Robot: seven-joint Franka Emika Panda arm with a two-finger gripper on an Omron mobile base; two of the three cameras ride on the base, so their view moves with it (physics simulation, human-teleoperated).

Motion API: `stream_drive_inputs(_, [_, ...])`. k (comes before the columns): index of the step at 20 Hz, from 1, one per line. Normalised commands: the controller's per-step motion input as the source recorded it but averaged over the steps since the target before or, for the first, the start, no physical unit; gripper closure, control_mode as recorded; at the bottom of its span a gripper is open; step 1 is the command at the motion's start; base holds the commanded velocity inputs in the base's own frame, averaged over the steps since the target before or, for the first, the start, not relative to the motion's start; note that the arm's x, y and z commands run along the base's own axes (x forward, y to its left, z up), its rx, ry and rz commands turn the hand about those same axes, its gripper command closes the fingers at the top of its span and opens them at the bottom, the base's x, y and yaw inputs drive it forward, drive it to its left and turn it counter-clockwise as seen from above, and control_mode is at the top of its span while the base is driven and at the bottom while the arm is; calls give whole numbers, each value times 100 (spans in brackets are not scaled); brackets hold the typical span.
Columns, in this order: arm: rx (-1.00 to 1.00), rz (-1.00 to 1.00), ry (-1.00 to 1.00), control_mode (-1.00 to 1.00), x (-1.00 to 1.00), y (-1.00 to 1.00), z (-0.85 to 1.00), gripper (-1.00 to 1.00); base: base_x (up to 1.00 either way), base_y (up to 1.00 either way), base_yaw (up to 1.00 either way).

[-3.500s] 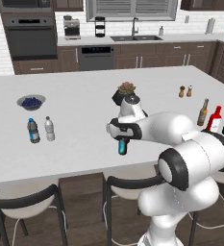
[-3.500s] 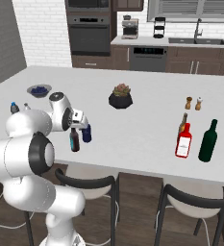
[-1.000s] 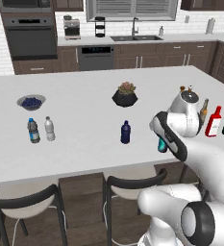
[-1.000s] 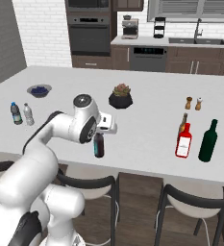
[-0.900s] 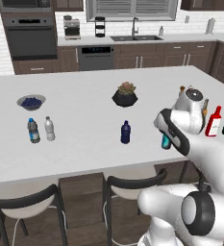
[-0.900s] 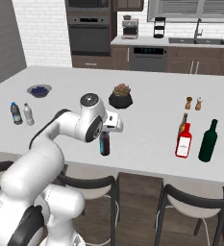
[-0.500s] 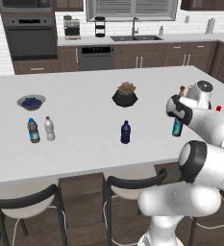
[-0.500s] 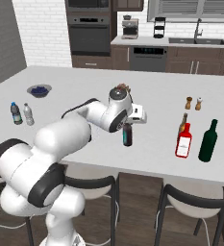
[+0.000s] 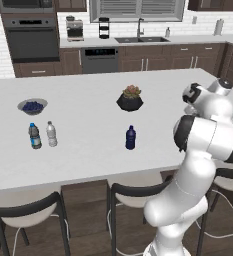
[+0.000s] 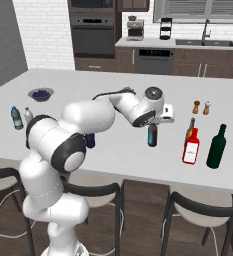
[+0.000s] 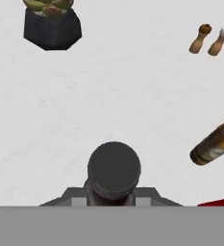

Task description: Move the plastic bottles in the middle to the plastics group, and the glass bottles in the middle to the glass group.

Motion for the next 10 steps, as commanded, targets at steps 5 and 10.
stream_drive_inputs(5, [-9,6,0,-100,0,-18,-12,100,0,0,0])
stream_drive_inputs(10, [0,2,10,-100,0,5,-1,100,0,0,0])
